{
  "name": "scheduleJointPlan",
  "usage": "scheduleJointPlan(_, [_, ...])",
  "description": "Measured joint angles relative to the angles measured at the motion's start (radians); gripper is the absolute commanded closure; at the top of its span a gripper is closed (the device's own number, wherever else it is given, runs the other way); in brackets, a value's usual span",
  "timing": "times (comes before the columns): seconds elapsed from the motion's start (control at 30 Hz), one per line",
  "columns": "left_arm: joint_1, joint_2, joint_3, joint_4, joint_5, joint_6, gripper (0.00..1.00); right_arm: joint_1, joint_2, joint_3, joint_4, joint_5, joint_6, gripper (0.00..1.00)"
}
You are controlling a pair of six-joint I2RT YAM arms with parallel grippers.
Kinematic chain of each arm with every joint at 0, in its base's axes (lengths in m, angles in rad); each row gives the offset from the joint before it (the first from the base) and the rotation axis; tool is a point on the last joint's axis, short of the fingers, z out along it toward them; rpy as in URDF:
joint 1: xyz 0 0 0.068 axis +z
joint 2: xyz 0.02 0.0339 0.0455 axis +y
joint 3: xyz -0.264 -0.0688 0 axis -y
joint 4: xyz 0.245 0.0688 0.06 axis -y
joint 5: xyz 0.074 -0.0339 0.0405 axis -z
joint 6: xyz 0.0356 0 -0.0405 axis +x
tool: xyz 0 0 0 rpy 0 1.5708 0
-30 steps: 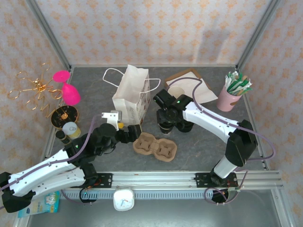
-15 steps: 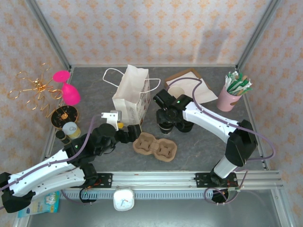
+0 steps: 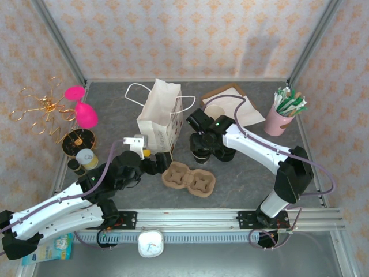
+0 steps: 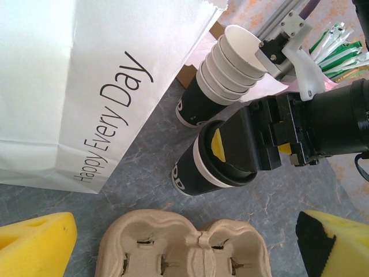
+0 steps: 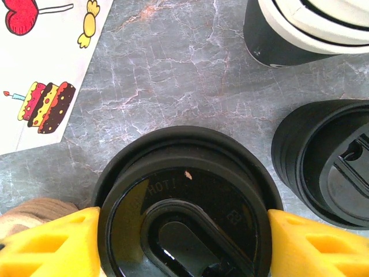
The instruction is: Pack the takeout coffee
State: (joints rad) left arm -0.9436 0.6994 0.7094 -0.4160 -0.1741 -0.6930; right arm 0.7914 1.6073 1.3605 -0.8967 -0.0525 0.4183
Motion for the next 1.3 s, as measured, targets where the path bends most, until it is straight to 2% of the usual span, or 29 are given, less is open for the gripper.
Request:
scheduleJointPlan(0.5, [0.0,0.003,0.0,0.0,0.0,-0.007,0.01,0.0,0.0,-0.023,0.023,0.013,0.0,0.33])
scheduleJointPlan(1.3, [0.0,0.023,0.0,0.001,0.0,-0.007,0.01,0.011,-0.042,-0.117,0.12,0.048,-0.019,0.24])
